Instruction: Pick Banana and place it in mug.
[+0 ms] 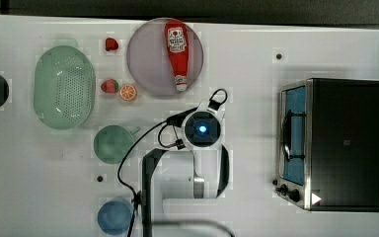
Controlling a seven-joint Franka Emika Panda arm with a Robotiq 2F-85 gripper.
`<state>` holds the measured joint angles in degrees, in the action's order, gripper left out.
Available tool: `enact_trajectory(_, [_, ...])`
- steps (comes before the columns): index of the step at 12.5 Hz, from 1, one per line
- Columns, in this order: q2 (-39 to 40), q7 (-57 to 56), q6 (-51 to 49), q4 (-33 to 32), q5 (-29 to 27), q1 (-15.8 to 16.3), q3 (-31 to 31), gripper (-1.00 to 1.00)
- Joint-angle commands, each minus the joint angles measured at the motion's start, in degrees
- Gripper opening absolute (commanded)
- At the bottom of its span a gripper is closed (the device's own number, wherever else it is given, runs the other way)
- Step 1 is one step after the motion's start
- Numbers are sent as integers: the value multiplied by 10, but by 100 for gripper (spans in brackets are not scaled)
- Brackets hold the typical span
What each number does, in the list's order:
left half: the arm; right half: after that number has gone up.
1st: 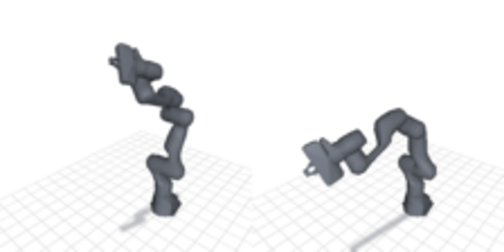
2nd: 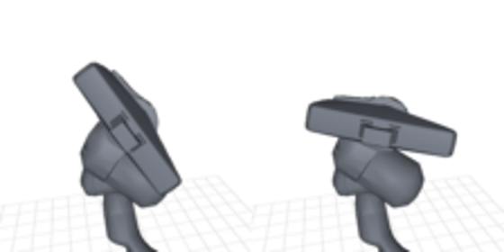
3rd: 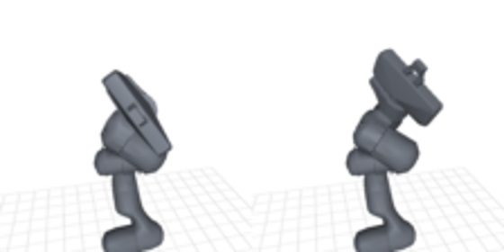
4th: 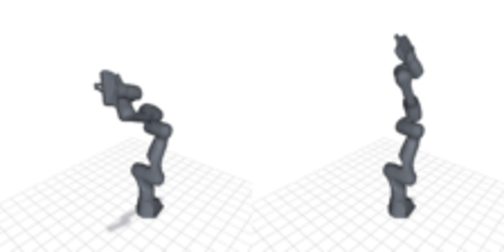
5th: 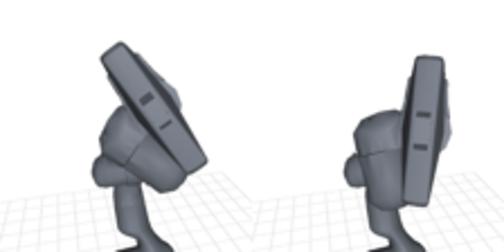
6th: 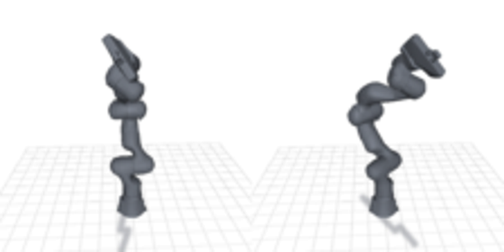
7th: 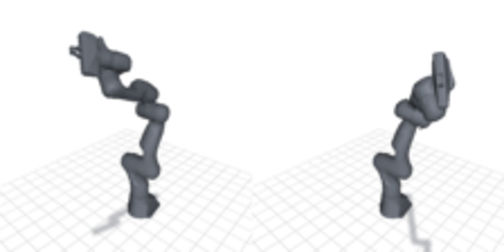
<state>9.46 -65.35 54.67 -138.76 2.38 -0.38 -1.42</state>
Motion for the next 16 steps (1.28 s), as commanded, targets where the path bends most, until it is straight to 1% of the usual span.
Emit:
enact_trajectory(1, [-108, -12, -86, 60, -8, -13, -22, -57])
enact_trajectory(3, [-159, 13, -202, 95, -8, -12, -20, -57])
enact_trajectory(5, [-191, 72, -304, 136, -8, -7, -11, -56])
enact_trajectory(6, [-204, 115, -348, 156, -8, -1, 7, -57])
enact_trajectory(9, [-214, 201, -353, 162, -8, 10, 65, -57])
enact_trajectory(13, [-206, 371, -351, 159, -14, 18, 156, -57])
enact_trajectory(16, [-185, 511, -343, 154, -50, 21, 215, -57])
